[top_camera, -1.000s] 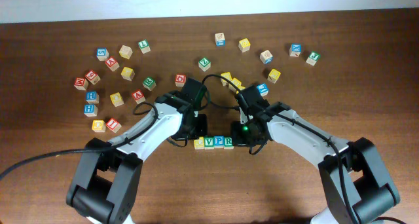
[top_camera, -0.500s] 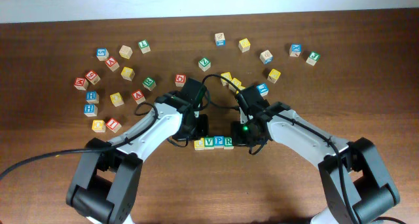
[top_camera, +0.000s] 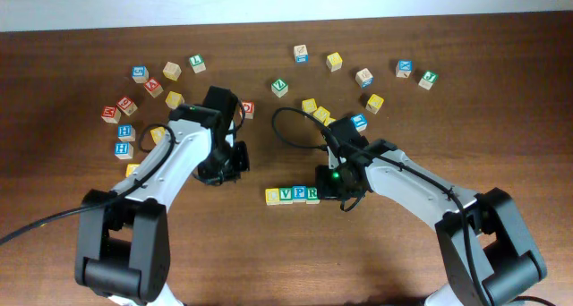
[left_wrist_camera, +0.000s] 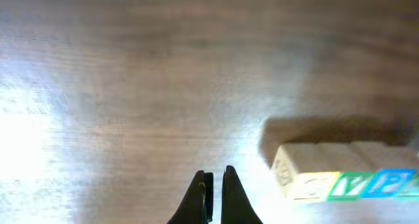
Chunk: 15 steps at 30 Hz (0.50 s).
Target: Spell out CVPR
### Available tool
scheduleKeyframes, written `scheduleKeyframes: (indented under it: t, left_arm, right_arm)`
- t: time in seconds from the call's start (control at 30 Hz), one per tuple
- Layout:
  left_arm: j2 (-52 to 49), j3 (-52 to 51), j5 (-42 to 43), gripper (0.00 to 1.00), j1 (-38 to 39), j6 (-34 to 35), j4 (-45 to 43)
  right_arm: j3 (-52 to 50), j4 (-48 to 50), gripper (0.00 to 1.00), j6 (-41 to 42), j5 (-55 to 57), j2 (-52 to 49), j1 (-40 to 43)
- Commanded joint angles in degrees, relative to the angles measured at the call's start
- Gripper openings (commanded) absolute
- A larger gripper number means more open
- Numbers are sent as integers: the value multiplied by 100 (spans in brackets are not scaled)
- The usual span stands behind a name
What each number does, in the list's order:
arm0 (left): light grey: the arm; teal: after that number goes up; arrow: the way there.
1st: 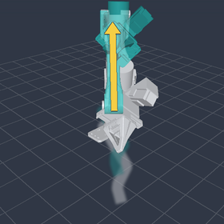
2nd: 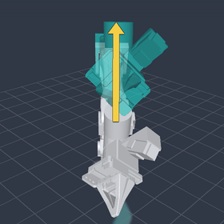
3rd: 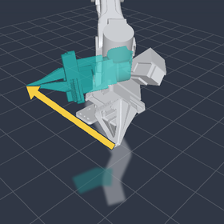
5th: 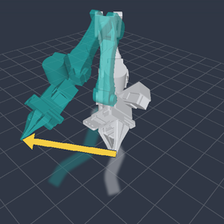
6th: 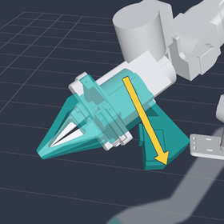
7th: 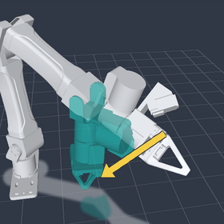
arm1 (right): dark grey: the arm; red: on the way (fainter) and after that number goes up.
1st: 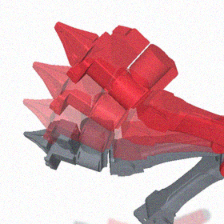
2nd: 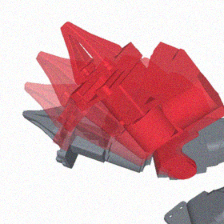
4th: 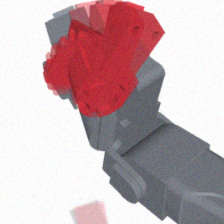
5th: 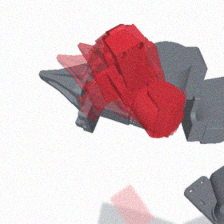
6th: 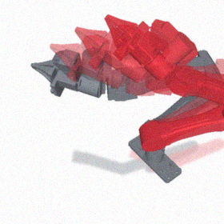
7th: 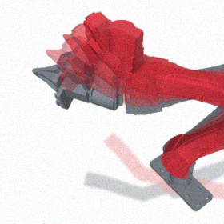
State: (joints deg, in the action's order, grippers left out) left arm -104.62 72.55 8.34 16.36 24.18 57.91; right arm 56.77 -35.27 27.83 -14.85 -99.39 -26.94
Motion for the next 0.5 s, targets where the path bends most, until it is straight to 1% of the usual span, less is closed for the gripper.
scheduleKeyframes:
  t: [0.0, 0.07, 0.17, 0.37, 0.47]
  left_arm:
    - [103, -509, 232, 0, 208, -111, -179]
    - [103, -765, 400, 0, 380, -103, -520]
    - [103, -955, 437, 0, 629, -28, -890]
    - [103, -955, 448, 0, 756, 22, -1027]
    - [103, -955, 597, 0, 756, 20, -1038]
  right_arm:
    - [-33, 17, 7, -55, 50, -42, -44]
    - [-33, 17, 7, -52, 48, -42, -44]
    - [-33, 17, 7, -52, 7, -42, -44]
    - [-33, 20, 6, -52, 7, -42, -44]
    - [-33, 59, 6, -52, 4, -42, -44]
